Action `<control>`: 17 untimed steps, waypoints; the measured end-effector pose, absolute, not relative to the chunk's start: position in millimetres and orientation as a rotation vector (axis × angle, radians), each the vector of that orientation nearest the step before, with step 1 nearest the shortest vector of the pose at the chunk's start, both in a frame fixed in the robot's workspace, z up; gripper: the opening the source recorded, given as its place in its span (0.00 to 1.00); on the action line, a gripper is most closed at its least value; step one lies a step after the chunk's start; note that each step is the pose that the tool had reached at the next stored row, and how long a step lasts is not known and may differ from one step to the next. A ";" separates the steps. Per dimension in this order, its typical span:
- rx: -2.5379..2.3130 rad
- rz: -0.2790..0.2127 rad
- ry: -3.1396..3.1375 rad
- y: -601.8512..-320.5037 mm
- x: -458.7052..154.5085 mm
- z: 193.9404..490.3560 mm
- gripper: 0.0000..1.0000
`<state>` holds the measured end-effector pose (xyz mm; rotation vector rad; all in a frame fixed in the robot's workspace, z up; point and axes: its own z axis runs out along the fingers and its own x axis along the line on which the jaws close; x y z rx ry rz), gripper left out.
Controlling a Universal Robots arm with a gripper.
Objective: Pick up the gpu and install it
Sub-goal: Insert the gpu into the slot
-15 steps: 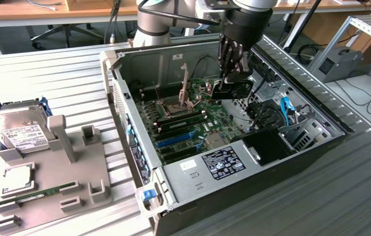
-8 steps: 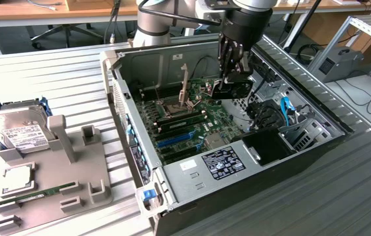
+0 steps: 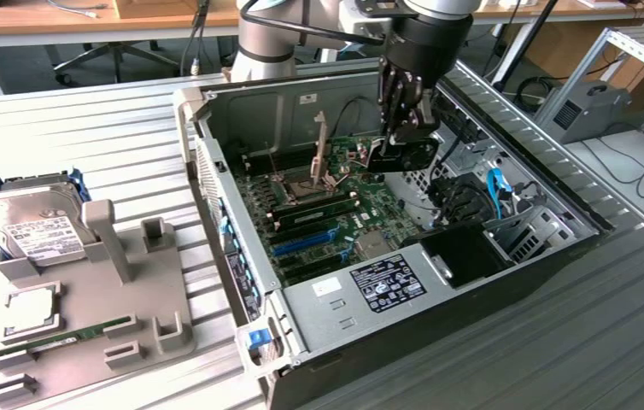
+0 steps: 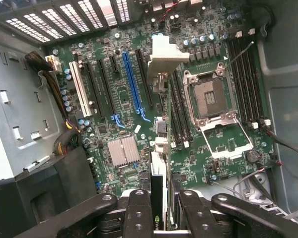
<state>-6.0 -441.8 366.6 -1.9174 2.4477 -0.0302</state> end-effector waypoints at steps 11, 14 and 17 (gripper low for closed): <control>-1.952 -0.031 2.421 -441.4 -6.0 366.6 0.26; -1.961 -0.031 2.413 -441.3 -6.0 366.6 0.26; -1.973 -0.031 2.404 -441.2 -6.0 366.6 0.26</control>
